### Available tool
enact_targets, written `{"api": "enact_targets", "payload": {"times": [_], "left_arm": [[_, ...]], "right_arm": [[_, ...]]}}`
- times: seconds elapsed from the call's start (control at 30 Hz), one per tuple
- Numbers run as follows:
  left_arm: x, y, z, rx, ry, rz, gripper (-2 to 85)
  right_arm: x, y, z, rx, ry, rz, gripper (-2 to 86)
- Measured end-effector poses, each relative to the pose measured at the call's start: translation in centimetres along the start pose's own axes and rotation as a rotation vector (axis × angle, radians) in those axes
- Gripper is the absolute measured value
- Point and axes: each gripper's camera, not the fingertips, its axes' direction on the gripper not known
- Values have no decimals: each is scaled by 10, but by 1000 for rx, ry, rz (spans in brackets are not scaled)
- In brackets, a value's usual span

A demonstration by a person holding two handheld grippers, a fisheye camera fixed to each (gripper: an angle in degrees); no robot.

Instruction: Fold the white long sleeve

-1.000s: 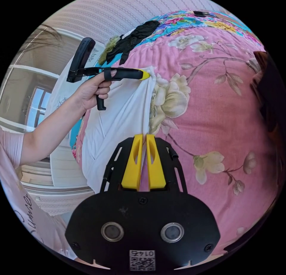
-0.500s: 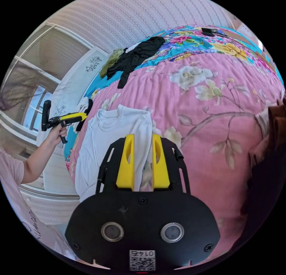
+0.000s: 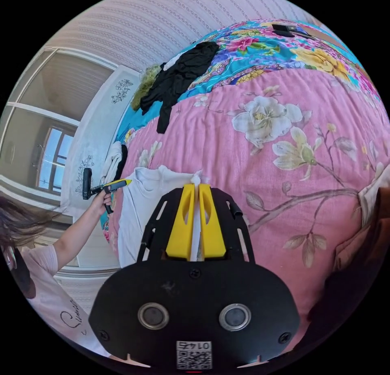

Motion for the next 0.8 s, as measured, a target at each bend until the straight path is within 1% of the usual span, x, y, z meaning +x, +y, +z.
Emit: {"api": "enact_targets", "payload": {"times": [0.13, 0.2, 0.27, 0.33, 0.43, 0.57, 0.6, 0.67, 0.73, 0.8], "left_arm": [[4, 24, -49, 150, 40, -7, -5], [10, 43, -70, 196, 31, 14, -6], [16, 83, -94, 241, 0, 66, -6], [18, 119, -106, 260, 6, 100, -5], [15, 189, -121, 292, 26, 120, -4], [9, 290, -128, 284, 73, 109, -3], [9, 304, -126, 276, 76, 107, -3], [6, 357, -117, 233, 60, 105, -3], [1, 394, -109, 227, 56, 77, -2], [-7, 427, -101, 227, 101, 26, -2]], "right_arm": [[-13, 7, -20, 38, 62, -52, 9], [-19, 17, -28, 66, 58, -70, 9], [-24, 32, -35, 88, 1, -83, 9], [-34, 63, -42, 101, -48, -134, 10], [-52, 114, -51, 83, -54, -242, 10], [-71, 191, -48, 47, -85, -356, 10], [-75, 217, -43, 26, -90, -375, 10], [-80, 256, -33, -7, -90, -383, 10], [-83, 304, -17, -60, -115, -367, 10], [-85, 338, -8, -69, -121, -343, 10]]}}
